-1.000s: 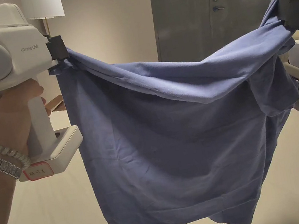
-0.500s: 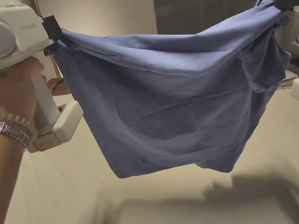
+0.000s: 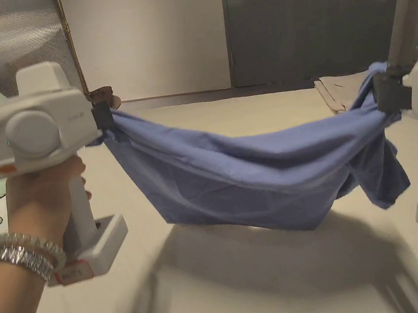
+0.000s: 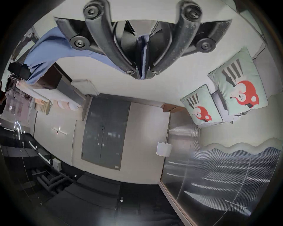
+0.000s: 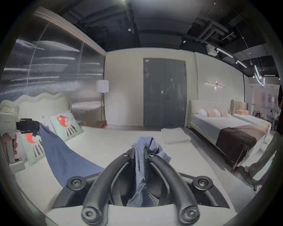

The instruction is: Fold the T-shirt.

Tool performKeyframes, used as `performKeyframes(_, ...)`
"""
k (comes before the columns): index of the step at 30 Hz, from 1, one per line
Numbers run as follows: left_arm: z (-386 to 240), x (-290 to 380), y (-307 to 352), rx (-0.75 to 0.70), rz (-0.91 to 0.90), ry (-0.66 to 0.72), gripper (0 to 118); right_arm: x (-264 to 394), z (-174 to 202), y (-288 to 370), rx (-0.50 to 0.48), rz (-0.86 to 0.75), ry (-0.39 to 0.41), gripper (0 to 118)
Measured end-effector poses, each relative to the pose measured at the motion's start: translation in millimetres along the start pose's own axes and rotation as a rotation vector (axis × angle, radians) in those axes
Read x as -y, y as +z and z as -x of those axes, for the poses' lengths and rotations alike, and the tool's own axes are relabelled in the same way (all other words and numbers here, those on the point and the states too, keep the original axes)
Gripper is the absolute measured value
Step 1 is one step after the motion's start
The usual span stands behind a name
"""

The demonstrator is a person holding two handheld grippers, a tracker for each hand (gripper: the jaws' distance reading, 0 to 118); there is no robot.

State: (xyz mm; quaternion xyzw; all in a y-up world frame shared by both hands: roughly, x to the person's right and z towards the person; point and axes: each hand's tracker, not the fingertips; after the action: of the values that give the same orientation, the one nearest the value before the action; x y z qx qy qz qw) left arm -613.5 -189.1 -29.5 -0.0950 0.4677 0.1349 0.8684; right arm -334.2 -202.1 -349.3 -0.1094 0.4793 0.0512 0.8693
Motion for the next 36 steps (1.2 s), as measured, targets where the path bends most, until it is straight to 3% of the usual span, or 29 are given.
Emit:
performKeyframes(18,48.6,224.2,182.2,-0.026,0.462,0.006,3,185.0,-19.0,149.6,0.003,0.487,-0.105,9)
performKeyframes(29,83.1,323.8,195.1,-0.090,0.724,0.076,3,274.3,-24.0,166.4,0.083,0.677,-0.121,9)
performKeyframes(36,86.4,342.9,196.0,-0.104,0.748,0.058,3,303.1,-30.5,170.7,0.114,0.719,-0.147,9)
